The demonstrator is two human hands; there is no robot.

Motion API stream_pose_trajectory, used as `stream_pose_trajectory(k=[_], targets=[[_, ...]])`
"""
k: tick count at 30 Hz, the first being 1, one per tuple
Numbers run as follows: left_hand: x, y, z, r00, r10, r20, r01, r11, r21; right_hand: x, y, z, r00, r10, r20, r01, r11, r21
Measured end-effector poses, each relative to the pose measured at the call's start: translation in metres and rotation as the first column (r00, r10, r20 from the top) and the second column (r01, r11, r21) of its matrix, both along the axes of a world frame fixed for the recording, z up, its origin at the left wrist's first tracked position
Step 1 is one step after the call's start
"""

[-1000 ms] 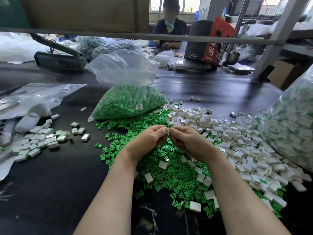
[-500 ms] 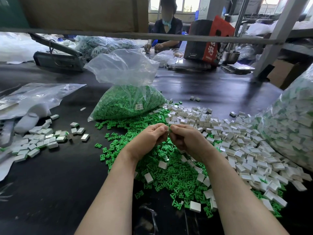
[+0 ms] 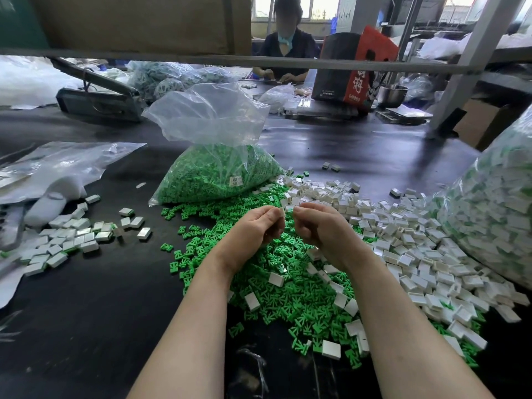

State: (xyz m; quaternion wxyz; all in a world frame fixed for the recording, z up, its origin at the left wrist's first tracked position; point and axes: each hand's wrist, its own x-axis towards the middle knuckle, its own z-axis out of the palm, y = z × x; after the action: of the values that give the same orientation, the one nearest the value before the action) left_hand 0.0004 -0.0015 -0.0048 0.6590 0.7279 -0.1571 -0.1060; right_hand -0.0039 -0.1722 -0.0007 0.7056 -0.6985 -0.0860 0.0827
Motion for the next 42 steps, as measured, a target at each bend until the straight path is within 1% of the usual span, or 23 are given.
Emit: stream_pose_trajectory(k=[3,7,17,24,26,29,35,38,42], targets=[[0.0010,0.0003,-0.0004,0.999,-0.011,-0.036,0.008,0.998,-0.068,0.0006,0.0031,0.0017,0.997,-0.005,0.082,0.006,1.000,-0.004],[0.0039,0.0004,-0.0030,0.999,-0.015,-0.051,0.011,0.996,-0.090,0.0010,0.0044,0.0019,0.990,-0.008,0.138,0.017,0.998,-0.059],[0.0014,0.0015,-0.0006,1.000,-0.012,0.015,0.011,1.000,0.027,0.0025,0.0032,0.0045,0.984,0.001,0.177,0.021,0.992,-0.121],[-0.0007,-0.0006,0.0025,1.000,-0.019,0.016,0.019,1.000,0.008,0.0019,0.0058,0.0053,0.978,-0.042,0.204,0.073,0.986,-0.148],[-0.0011,-0.0005,0.0031,1.000,-0.020,0.010,0.020,1.000,-0.001,0.0021,0.0052,0.0056,0.977,-0.033,0.211,0.070,0.983,-0.170],[-0.0018,-0.0002,0.0047,1.000,-0.027,-0.010,0.027,1.000,-0.012,0.0017,0.0030,0.0059,0.980,0.030,0.195,0.013,0.976,-0.218],[-0.0006,0.0021,0.0036,0.997,-0.079,-0.007,0.080,0.996,0.047,-0.0005,-0.0024,0.0037,0.989,0.111,0.099,-0.094,0.983,-0.159],[0.0015,0.0033,0.0029,0.995,-0.094,-0.023,0.094,0.996,0.008,-0.0019,-0.0032,0.0022,0.989,0.131,0.062,-0.124,0.986,-0.109],[0.0041,0.0037,0.0023,0.996,-0.081,-0.046,0.079,0.996,-0.034,-0.0019,0.0011,0.0001,0.990,0.128,0.055,-0.118,0.982,-0.145]])
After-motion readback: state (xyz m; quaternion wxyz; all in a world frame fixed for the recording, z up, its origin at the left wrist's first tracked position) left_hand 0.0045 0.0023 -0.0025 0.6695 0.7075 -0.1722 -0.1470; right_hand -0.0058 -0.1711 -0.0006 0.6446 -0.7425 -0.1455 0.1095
